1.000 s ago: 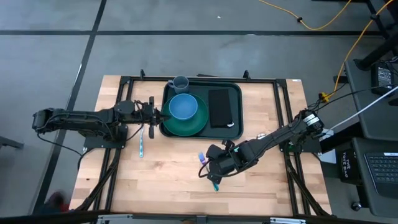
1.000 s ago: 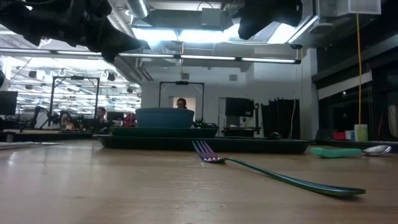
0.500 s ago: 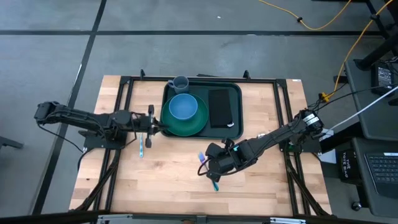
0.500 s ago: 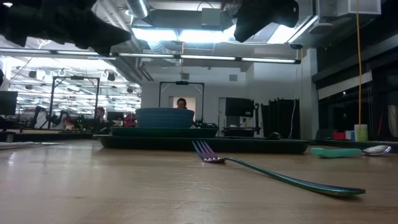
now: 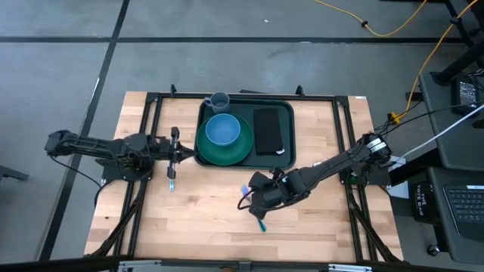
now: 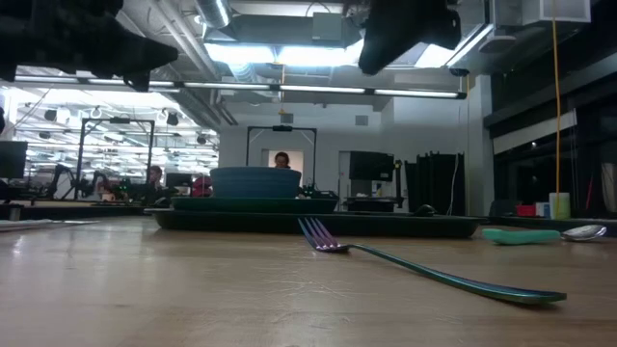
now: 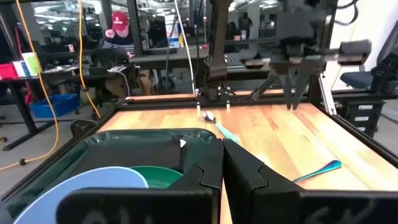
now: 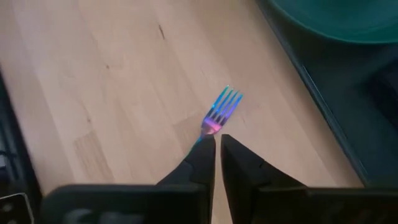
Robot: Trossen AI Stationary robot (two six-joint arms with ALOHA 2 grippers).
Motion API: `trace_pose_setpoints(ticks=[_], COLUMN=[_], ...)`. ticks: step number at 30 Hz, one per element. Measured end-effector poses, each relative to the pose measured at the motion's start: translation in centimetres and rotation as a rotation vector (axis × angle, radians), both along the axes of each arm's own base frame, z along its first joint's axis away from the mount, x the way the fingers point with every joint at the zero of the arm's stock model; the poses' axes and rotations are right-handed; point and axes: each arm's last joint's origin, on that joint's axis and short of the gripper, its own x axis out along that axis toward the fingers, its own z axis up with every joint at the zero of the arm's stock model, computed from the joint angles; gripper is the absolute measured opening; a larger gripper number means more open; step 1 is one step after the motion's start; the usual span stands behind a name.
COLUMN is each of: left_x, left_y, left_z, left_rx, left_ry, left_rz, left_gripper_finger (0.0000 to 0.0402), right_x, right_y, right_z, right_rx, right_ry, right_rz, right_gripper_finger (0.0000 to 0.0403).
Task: Set up tray
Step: Put the purple fork on top of the black napkin
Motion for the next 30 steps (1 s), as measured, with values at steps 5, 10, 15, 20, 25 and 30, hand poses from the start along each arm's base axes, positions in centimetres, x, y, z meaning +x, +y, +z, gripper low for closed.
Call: trace_pose_setpoints(ticks=[5,10,15,20,25,30], left_x=[-0.3,-0.3,-0.3,-0.3,-0.3,-0.3], left_y=[0.0,0.0,0.0,0.0,0.0,0.0], left_z=[0.1,0.0,0.0,0.0,0.0,-0.1], left_rx=[-0.026,-0.042,-0.052,-0.055,-0.059,-0.062], left_ry=[-0.007,-0.002,-0.002,-0.002,-0.002,0.005], left_rz=[0.000,0.000,0.000,0.000,0.001,0.001], left_gripper_finger=[0.0003,0.0005,0.0001,0.0004,0.0005,0.0001], right_x=[0.9,1.5,1.9,2.1,2.4,2.7], right_y=[-0.2,-0.1,0.2,0.3,0.4,0.5], right_z=[-1.8,-3.5,-4.6,-5.1,-6.1,-7.6], right_rx=[0.031,0.068,0.104,0.134,0.122,0.108], right_ry=[0.055,0.114,0.139,0.139,0.156,0.184], right_rz=[-0.001,-0.015,-0.043,-0.092,-0.115,-0.124], right_gripper_finger=[0.0060,0.0128,0.0200,0.0252,0.0263,0.0250])
